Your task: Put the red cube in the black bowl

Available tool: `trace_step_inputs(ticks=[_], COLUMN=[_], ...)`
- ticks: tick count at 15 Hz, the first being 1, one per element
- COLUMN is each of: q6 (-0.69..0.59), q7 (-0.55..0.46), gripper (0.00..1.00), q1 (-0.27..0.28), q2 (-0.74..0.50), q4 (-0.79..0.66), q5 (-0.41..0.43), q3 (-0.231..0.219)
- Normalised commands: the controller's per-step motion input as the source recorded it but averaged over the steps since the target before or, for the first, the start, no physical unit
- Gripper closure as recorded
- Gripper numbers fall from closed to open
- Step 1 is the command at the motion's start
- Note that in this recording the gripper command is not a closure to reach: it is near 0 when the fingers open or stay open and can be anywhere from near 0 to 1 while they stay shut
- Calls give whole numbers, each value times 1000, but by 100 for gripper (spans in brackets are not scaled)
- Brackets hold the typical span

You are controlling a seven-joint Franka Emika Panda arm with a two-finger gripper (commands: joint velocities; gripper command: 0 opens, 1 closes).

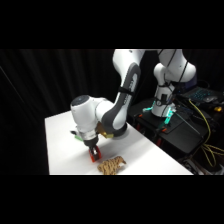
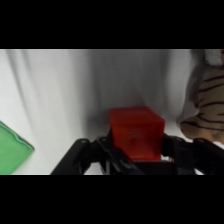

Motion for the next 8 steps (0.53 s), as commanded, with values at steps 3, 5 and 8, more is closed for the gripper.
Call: trace_step_inputs(ticks=[3,5,8], q6=[-95,-231,-295], q7=[103,-48,-89], gripper=[100,100,100], q1=[98,3,-48], q2=[-404,-640,-716], q4=[-223,-388,-456], q5=[-71,-20,-25], q3=[-78,23,24])
